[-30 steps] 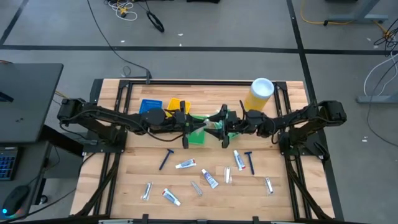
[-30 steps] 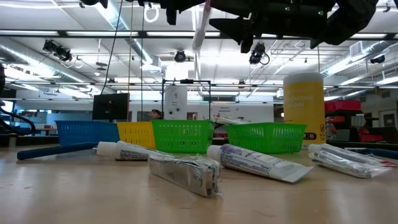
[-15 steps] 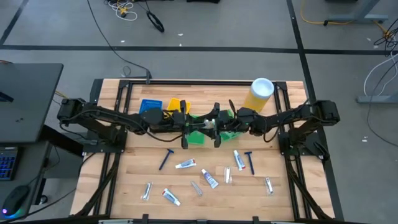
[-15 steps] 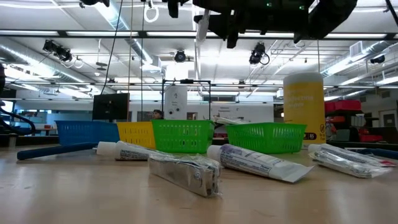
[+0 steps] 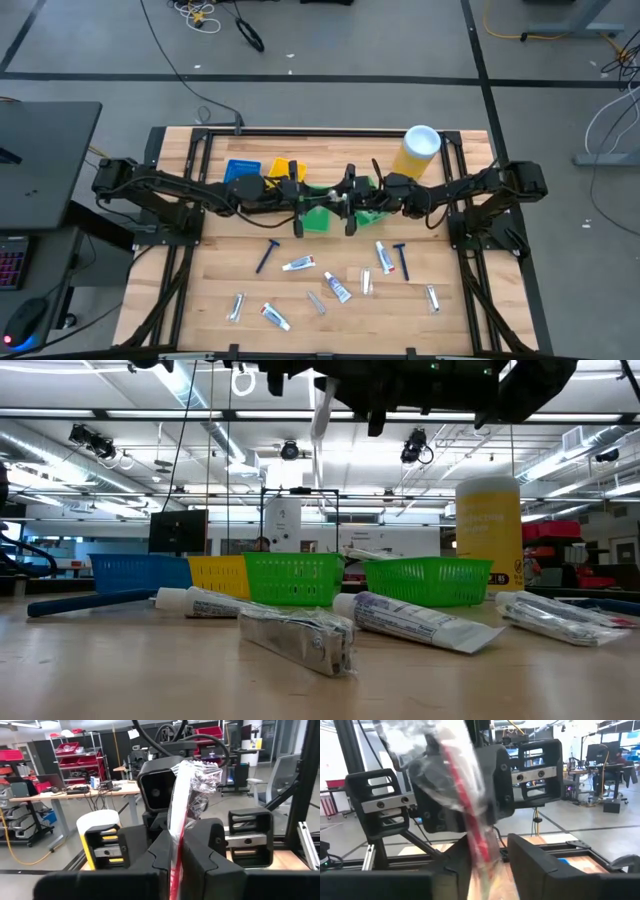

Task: Pick & Place Travel size toiletries
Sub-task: Put the red toothbrush into the right green bin

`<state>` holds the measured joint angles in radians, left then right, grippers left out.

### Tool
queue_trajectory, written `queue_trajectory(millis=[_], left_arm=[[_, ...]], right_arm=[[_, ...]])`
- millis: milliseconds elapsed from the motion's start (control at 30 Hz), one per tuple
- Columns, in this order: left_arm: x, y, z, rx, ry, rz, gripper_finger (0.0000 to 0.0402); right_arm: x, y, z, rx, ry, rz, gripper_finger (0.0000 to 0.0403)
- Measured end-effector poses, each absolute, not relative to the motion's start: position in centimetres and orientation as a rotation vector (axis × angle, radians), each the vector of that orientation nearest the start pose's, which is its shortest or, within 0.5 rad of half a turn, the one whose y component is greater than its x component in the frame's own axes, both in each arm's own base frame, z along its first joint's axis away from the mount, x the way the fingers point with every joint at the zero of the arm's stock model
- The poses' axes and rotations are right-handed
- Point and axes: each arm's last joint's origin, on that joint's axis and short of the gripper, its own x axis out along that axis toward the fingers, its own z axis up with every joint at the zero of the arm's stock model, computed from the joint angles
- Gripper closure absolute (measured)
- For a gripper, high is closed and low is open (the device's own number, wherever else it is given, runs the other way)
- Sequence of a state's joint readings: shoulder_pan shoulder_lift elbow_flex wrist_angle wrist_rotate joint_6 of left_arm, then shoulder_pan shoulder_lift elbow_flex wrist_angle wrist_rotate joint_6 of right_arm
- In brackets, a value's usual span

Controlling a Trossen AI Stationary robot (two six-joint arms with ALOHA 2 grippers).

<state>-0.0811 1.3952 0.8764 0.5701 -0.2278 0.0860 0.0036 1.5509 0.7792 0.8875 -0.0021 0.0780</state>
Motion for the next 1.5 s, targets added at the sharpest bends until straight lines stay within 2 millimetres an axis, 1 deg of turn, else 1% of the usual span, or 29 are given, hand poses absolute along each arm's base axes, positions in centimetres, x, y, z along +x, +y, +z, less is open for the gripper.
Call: queue_trajectory(millis=[200,333,1000,1333,1500], left_arm=[[31.15,-1.76,29.87,0.076,-0.039,0.194,0.0364],[31.15,-1.76,29.86,0.073,-0.039,0.194,0.0364],[31.16,-1.76,29.67,0.078,-0.019,0.193,0.0346],[31.15,-1.69,29.53,0.08,-0.004,0.218,0.0345],[31.14,-1.68,29.34,0.084,0.014,0.219,0.0345]], right_arm=[[32.82,0.11,25.03,0.079,-0.11,0.01,0.0335],[32.83,0.11,25.02,0.078,-0.109,0.01,0.0353],[32.84,0.13,24.8,0.097,-0.087,0.01,0.0358],[32.85,0.11,24.66,0.097,-0.073,0.008,0.0365],[32.84,-0.01,24.34,0.098,-0.039,-0.045,0.0366]])
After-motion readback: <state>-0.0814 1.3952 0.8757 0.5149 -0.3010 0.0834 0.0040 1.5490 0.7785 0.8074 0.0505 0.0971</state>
